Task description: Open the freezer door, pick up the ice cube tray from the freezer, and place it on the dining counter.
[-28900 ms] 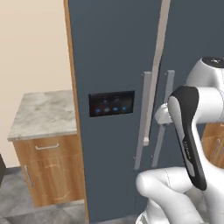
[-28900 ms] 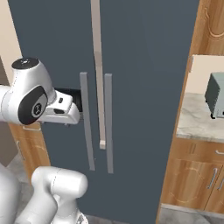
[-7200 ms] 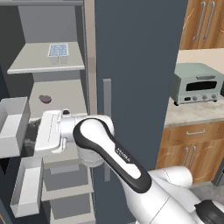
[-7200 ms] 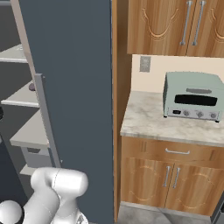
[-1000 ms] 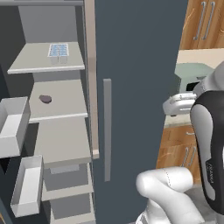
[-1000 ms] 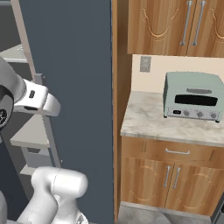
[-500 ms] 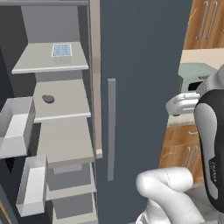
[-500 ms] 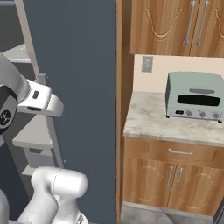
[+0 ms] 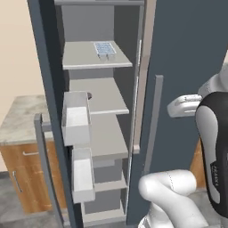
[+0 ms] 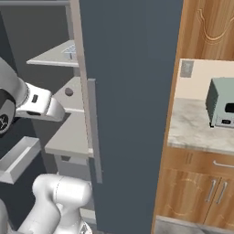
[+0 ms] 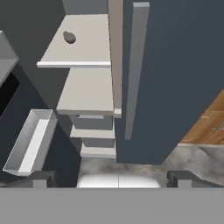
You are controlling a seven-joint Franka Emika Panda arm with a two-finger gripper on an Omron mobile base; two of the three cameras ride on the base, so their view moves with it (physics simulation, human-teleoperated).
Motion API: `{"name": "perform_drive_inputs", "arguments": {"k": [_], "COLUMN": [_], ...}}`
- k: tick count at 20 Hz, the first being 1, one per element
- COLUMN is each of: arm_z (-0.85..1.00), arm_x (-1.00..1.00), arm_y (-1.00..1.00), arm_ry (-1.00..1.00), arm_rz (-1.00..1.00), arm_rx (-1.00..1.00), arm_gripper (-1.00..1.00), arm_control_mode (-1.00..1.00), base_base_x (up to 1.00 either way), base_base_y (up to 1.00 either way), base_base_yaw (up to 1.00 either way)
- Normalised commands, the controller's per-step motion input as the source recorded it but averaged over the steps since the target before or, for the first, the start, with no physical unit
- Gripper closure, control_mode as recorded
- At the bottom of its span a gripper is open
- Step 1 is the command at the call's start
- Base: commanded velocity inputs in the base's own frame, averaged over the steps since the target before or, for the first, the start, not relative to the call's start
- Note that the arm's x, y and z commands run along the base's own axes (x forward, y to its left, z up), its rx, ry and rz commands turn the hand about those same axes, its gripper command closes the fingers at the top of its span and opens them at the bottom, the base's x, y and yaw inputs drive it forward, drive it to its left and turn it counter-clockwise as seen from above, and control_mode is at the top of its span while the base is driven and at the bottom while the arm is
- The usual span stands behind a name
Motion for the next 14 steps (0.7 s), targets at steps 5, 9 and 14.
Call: {"name": "perform_drive_inputs", "arguments": {"k": [5,9,14], "arm_z": [0.0,0.0,0.0], "arm_x": [0.0,0.0,0.0], "arm_y": [0.0,0.0,0.0], "arm_ry": [0.0,0.0,0.0], "arm_rz": [0.0,0.0,0.0], "arm_rx": [0.0,0.0,0.0], "arm_gripper": [-1.0,-1.0,-1.0], "arm_control_mode": [1.0,1.0,1.0], "base_base_x": [0.04,0.3,0.37], "base_base_y": [0.38,0.26,0.07], "base_base_yaw": [0.01,0.0,0.0]}}
